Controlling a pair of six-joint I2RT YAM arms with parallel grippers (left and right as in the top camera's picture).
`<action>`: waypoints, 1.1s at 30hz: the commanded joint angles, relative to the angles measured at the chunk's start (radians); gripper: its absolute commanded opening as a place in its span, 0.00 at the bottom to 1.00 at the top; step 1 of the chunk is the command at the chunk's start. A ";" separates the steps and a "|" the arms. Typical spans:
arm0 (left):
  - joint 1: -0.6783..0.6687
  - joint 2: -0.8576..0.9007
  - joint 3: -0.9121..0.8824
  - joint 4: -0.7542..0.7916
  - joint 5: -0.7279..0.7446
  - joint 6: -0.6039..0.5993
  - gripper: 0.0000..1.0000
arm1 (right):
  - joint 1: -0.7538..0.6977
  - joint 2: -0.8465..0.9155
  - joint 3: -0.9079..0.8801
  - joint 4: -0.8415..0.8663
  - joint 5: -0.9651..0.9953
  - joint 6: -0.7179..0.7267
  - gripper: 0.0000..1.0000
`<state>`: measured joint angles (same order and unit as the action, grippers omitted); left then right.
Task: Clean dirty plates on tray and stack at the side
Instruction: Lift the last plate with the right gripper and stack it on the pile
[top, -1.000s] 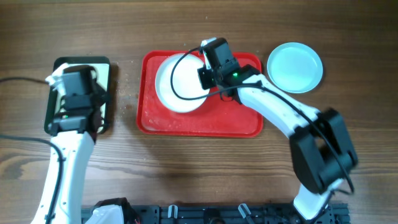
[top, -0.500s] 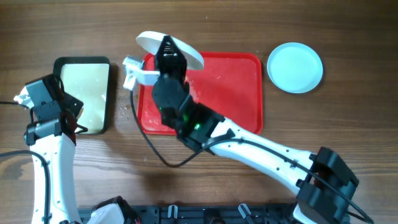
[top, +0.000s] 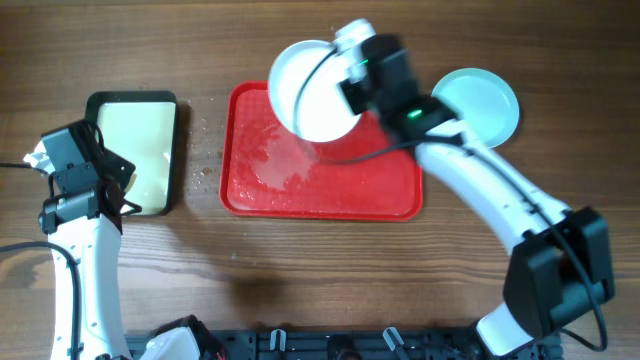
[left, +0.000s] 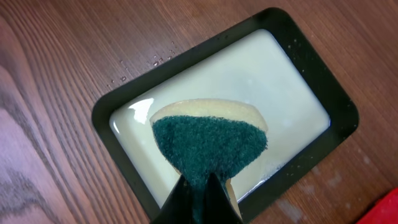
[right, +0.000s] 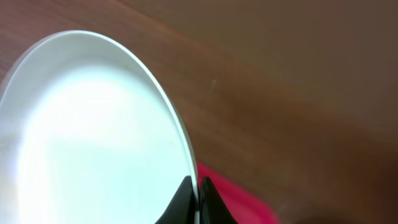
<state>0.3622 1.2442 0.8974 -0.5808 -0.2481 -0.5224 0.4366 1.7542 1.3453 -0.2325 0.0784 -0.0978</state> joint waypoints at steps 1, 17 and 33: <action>0.005 0.000 -0.001 0.004 0.021 -0.014 0.04 | -0.196 -0.035 0.014 -0.045 -0.317 0.273 0.04; 0.005 0.095 -0.001 0.038 0.039 -0.014 0.04 | -0.729 0.025 -0.097 -0.169 -0.188 0.360 0.41; 0.005 0.447 -0.001 0.481 0.155 -0.013 0.07 | -0.327 0.024 -0.097 -0.105 -0.356 0.468 0.67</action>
<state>0.3622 1.6131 0.8948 -0.1413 -0.1024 -0.5297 0.0639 1.7580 1.2533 -0.3607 -0.3035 0.3286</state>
